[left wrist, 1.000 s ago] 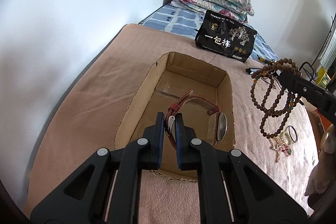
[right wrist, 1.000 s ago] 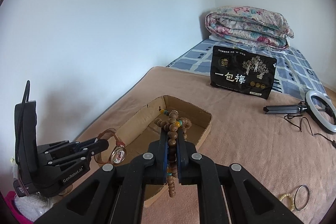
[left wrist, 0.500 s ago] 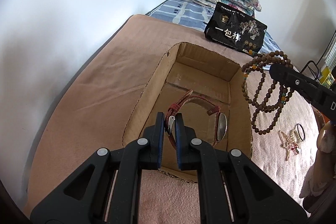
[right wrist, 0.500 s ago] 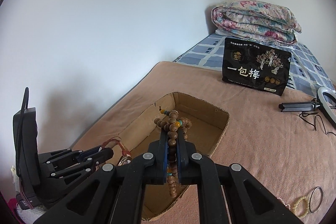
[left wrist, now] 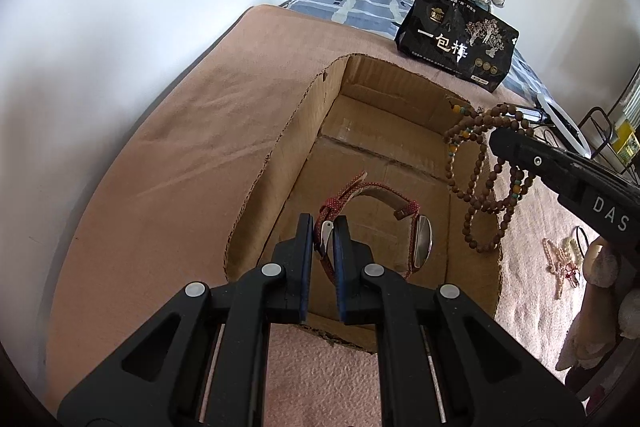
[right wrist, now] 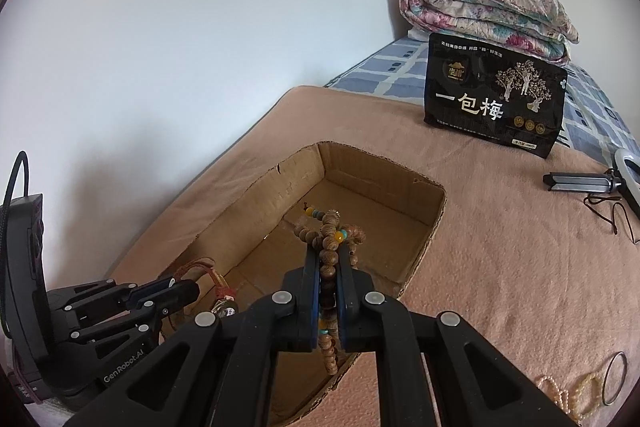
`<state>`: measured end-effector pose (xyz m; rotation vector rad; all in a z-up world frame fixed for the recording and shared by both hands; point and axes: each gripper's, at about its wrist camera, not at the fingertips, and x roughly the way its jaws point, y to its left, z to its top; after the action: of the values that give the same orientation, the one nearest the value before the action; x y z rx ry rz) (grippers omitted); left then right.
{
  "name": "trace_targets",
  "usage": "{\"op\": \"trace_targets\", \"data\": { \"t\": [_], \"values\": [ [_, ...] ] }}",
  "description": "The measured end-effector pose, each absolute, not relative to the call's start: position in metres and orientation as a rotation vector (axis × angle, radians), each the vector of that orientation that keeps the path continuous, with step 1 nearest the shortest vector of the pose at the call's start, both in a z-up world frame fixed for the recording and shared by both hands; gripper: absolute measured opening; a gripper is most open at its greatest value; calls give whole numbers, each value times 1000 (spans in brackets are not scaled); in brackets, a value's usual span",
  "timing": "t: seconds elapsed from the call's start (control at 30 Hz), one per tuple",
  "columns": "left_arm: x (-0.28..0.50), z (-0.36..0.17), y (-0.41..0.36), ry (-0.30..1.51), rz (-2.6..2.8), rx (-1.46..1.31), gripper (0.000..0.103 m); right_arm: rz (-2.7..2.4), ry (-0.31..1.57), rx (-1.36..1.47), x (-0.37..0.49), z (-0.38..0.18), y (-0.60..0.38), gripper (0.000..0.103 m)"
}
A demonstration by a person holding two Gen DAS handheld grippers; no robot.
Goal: Organize jewelry
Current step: 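Open the left gripper over the box while the right releases the beads inside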
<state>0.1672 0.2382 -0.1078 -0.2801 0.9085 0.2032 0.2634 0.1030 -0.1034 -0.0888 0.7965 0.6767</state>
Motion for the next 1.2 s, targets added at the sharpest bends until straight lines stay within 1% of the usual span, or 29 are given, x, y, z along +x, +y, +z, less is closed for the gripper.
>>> {"op": "trace_targets", "data": {
  "t": [0.23, 0.33, 0.37, 0.4, 0.43, 0.47, 0.5, 0.53, 0.57, 0.6, 0.63, 0.7, 0.77, 0.87, 1.0, 1.2],
  "values": [
    [170, -113, 237, 924, 207, -276, 8, 673, 818, -86, 267, -111, 104, 4],
    [169, -114, 239, 928, 206, -284, 8, 673, 823, -87, 268, -112, 104, 9],
    [169, -114, 239, 928, 208, -288, 8, 674, 822, -86, 268, -112, 104, 12],
    [169, -114, 239, 926, 208, -290, 9, 673, 817, -84, 267, -112, 104, 24],
    [169, -113, 239, 923, 209, -289, 13, 664, 808, -84, 266, -110, 103, 30],
    [169, -113, 239, 922, 208, -289, 16, 653, 801, -87, 265, -109, 102, 41],
    [169, -112, 239, 923, 203, -292, 23, 647, 796, -89, 265, -107, 102, 51],
    [168, -112, 238, 918, 205, -290, 30, 644, 789, -88, 264, -105, 101, 54],
    [167, -110, 238, 912, 211, -283, 32, 639, 783, -86, 263, -103, 100, 59],
    [167, -109, 237, 906, 213, -276, 33, 632, 779, -84, 263, -102, 99, 63],
    [167, -108, 237, 903, 212, -274, 33, 627, 776, -81, 263, -100, 98, 64],
    [166, -106, 237, 899, 213, -278, 33, 614, 773, -79, 263, -99, 96, 70],
    [165, -104, 237, 896, 213, -280, 33, 601, 773, -78, 264, -97, 93, 73],
    [164, -100, 237, 889, 212, -280, 33, 588, 771, -80, 263, -94, 89, 75],
    [160, -95, 237, 880, 214, -281, 33, 574, 762, -91, 259, -88, 83, 80],
    [153, -85, 231, 861, 212, -270, 33, 542, 740, -109, 250, -78, 70, 84]
  ]
}}
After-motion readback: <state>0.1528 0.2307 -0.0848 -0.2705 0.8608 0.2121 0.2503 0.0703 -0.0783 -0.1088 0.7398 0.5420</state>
